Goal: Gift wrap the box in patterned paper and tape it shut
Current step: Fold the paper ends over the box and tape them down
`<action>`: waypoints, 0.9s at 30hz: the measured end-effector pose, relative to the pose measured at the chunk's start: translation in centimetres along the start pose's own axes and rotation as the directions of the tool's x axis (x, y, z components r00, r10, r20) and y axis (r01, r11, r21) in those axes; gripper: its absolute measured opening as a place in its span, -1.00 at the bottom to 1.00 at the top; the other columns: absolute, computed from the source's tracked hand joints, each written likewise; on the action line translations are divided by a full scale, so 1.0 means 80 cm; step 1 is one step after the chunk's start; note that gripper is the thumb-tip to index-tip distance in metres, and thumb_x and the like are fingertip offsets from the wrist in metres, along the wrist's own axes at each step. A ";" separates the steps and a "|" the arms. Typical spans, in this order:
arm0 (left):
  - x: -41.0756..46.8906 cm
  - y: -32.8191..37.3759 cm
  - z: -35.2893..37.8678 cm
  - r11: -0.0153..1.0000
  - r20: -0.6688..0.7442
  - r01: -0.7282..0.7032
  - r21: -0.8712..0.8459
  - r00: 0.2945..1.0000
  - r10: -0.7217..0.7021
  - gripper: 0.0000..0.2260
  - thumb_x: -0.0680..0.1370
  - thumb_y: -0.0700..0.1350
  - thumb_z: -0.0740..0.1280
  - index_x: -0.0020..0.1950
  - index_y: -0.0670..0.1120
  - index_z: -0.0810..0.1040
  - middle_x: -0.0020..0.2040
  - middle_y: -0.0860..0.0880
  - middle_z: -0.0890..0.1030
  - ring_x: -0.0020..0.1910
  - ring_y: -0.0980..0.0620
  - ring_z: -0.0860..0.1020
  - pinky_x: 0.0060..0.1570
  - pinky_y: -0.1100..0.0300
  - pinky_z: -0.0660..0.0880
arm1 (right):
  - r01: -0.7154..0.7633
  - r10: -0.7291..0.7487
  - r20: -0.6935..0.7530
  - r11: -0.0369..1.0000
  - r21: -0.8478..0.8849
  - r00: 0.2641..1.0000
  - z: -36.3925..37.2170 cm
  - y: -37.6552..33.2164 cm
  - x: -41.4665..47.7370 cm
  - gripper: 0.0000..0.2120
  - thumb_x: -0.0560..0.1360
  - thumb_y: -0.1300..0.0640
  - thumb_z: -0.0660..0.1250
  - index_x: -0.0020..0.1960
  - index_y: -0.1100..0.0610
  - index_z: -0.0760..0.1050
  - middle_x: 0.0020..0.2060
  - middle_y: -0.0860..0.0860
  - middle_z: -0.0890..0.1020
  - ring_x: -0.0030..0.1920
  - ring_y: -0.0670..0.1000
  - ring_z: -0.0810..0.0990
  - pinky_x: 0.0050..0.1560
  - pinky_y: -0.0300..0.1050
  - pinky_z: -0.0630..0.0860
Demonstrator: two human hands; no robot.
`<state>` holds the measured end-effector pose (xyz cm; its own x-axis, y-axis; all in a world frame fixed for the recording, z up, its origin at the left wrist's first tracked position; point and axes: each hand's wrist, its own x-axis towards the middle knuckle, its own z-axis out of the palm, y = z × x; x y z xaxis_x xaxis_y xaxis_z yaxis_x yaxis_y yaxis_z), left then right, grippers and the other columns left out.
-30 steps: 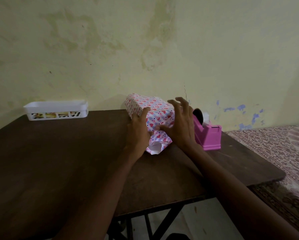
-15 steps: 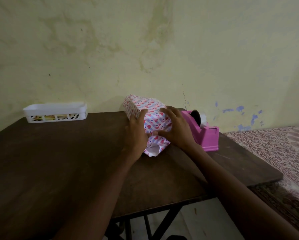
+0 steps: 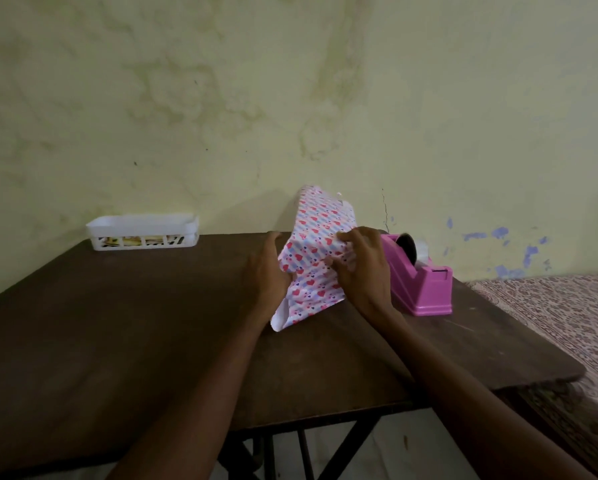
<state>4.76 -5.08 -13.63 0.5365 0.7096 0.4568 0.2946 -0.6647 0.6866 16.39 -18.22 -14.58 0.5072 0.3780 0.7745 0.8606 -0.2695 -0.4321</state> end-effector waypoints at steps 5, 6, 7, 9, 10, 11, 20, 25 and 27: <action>0.010 0.031 -0.046 0.951 -0.241 -0.202 0.234 0.936 0.258 -0.58 0.49 -0.08 0.44 0.31 0.03 0.42 0.09 -0.08 0.65 0.00 -0.07 0.63 -0.09 0.08 0.58 | -0.223 0.241 -0.039 0.939 0.264 0.970 0.008 -0.015 -0.011 -0.66 0.48 0.03 0.46 0.14 0.14 0.43 0.18 0.09 0.48 0.14 -0.04 0.48 -0.18 -0.49 0.34; 0.015 0.038 -0.056 0.910 -0.205 -0.260 0.323 0.920 0.335 -0.61 0.49 -0.09 0.44 0.28 0.04 0.44 0.09 -0.08 0.65 -0.03 -0.07 0.64 -0.11 0.10 0.58 | -0.250 0.268 -0.021 0.921 0.298 0.963 0.013 -0.014 -0.015 -0.66 0.48 0.01 0.46 0.11 0.12 0.41 0.14 0.08 0.49 0.15 0.01 0.52 -0.15 -0.44 0.37; 0.021 0.045 -0.067 0.855 -0.148 -0.317 0.410 0.902 0.406 -0.62 0.48 -0.09 0.43 0.27 0.03 0.44 0.10 -0.08 0.65 -0.04 -0.08 0.64 -0.12 0.11 0.56 | -0.293 0.305 0.015 0.900 0.324 0.952 0.018 -0.015 -0.018 -0.67 0.47 0.00 0.47 0.07 0.10 0.40 0.12 0.07 0.50 0.14 0.04 0.53 -0.14 -0.36 0.42; 0.028 0.060 -0.085 0.728 0.000 -0.421 0.540 0.866 0.501 -0.63 0.49 -0.09 0.43 0.26 0.01 0.44 0.10 -0.09 0.64 -0.05 -0.09 0.63 -0.11 0.13 0.54 | -0.408 0.373 0.164 0.848 0.340 0.913 0.027 -0.016 -0.021 -0.64 0.44 -0.07 0.48 0.05 0.04 0.38 0.10 0.02 0.54 0.11 0.03 0.58 -0.14 -0.23 0.51; 0.030 0.065 -0.091 0.665 0.074 -0.459 0.589 0.850 0.522 -0.64 0.49 -0.09 0.42 0.25 0.01 0.43 0.07 -0.09 0.64 -0.07 -0.10 0.63 -0.11 0.13 0.53 | -0.442 0.377 0.254 0.849 0.290 0.891 0.031 -0.016 -0.020 -0.57 0.41 -0.14 0.49 0.08 0.01 0.36 0.11 0.01 0.56 0.08 0.02 0.61 -0.13 -0.14 0.58; 0.029 0.068 -0.095 0.616 0.137 -0.487 0.619 0.839 0.527 -0.66 0.50 -0.06 0.40 0.24 0.01 0.41 0.06 -0.08 0.64 -0.07 -0.09 0.62 -0.09 0.13 0.52 | -0.425 0.359 0.326 0.892 0.157 0.874 0.033 -0.016 -0.019 -0.45 0.35 -0.24 0.49 0.17 -0.03 0.34 0.14 0.00 0.58 0.08 0.03 0.62 -0.07 -0.02 0.62; -0.026 0.057 -0.097 0.653 0.177 -0.489 0.578 0.856 0.485 -0.56 0.55 0.04 0.33 0.41 0.05 0.34 0.28 -0.02 0.55 0.17 -0.03 0.55 0.14 0.18 0.45 | 0.058 -0.073 0.165 0.994 0.091 0.984 0.023 -0.042 -0.004 -0.42 0.41 -0.02 0.51 0.38 -0.04 0.43 0.43 0.03 0.39 0.37 0.09 0.40 0.28 0.03 0.45; -0.040 0.030 -0.124 0.898 -0.001 -0.434 0.078 0.900 0.435 -0.54 0.49 0.26 0.30 0.31 0.06 0.44 0.22 0.11 0.55 0.15 0.13 0.52 0.07 0.31 0.44 | 0.034 -0.063 0.139 0.980 0.197 0.988 0.014 -0.043 0.002 -0.60 0.42 0.09 0.52 0.24 0.00 0.57 0.30 -0.01 0.55 0.28 -0.01 0.51 0.28 -0.02 0.48; -0.047 0.006 -0.132 0.922 -0.074 -0.326 -0.210 0.945 0.318 -0.58 0.56 0.25 0.18 0.27 0.01 0.48 0.16 0.11 0.57 0.13 0.16 0.54 0.01 0.42 0.43 | 0.073 -0.097 0.159 0.986 0.147 0.983 0.013 -0.047 0.003 -0.59 0.43 0.08 0.51 0.27 0.00 0.56 0.33 -0.02 0.54 0.30 -0.02 0.49 0.27 -0.12 0.42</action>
<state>-5.49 -5.61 -9.05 0.5423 0.4766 0.6919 -0.0700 -0.7951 0.6025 13.29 -16.17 -13.29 0.4225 0.5380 0.7294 0.8927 -0.1075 -0.4377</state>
